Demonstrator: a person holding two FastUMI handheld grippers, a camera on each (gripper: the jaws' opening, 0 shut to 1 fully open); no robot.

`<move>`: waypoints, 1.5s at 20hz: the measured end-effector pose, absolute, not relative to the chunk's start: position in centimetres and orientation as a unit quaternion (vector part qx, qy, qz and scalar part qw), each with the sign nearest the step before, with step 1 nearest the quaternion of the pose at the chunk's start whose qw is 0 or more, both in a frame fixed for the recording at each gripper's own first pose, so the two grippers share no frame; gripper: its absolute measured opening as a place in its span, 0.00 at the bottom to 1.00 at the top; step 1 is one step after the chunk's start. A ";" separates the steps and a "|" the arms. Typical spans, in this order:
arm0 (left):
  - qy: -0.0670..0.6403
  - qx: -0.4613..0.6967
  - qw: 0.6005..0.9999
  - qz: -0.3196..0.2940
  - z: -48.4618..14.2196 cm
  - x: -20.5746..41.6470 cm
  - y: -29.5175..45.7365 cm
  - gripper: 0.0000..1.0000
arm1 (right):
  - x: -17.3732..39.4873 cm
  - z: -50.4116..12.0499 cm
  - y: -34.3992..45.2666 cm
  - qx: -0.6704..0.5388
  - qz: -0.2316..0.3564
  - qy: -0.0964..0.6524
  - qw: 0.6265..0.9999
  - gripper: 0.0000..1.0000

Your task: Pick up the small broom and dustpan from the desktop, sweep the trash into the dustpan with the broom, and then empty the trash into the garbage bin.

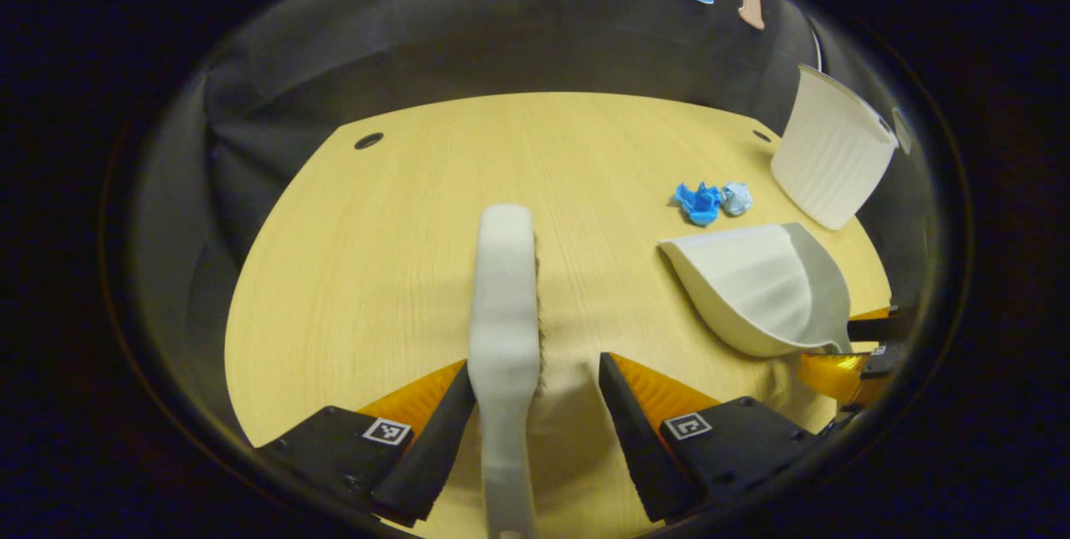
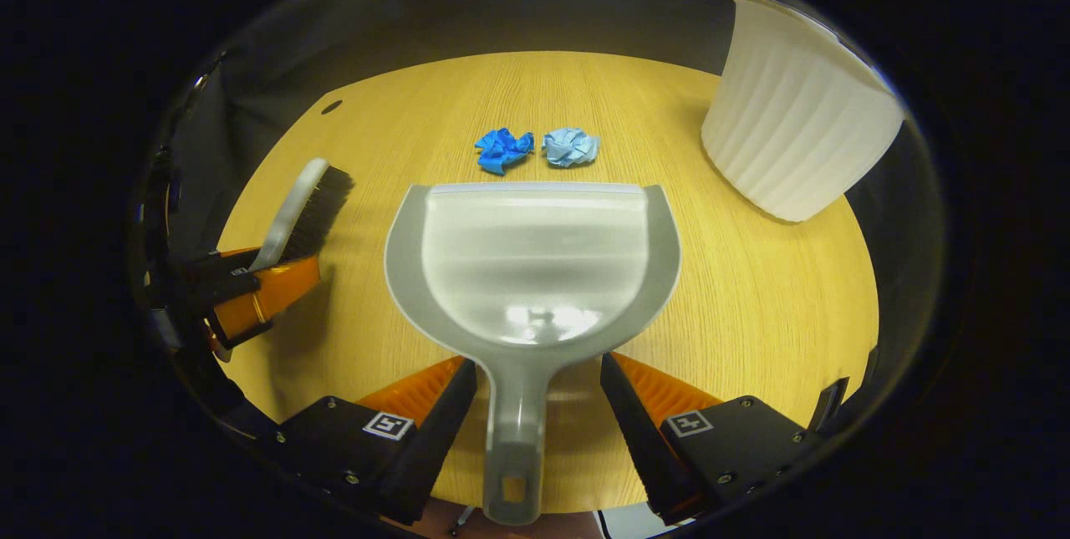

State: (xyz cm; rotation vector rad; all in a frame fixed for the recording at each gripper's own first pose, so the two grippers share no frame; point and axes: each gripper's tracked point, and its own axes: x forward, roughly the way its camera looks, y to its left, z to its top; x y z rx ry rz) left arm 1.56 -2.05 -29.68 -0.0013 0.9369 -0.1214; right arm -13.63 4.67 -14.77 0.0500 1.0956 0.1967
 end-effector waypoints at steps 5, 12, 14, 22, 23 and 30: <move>0.461 0.010 0.886 -0.055 -30.5 2.2 -1.5 0.76 | -13.0 -15.9 4.9 0.012 0.099 0.534 0.840 0.93; 0.467 0.018 0.883 -0.052 -31.1 2.7 -1.4 0.50 | -12.9 -16.8 4.8 -0.004 0.115 0.538 0.835 0.65; 0.465 0.021 0.883 -0.058 -31.1 2.9 -1.6 0.50 | -12.9 -16.7 4.7 -0.013 0.122 0.538 0.834 0.46; 0.464 0.032 0.881 -0.088 -31.0 4.8 -2.7 0.41 | -12.6 -16.8 3.5 -0.028 0.136 0.535 0.833 0.35; 0.465 0.032 0.880 -0.090 -30.9 5.2 -3.0 0.41 | -12.6 -16.7 3.2 -0.031 0.141 0.537 0.831 0.35; 0.467 0.050 0.873 -0.129 -30.9 9.2 -5.8 0.41 | -12.0 -16.4 -0.4 -0.056 0.180 0.541 0.820 0.35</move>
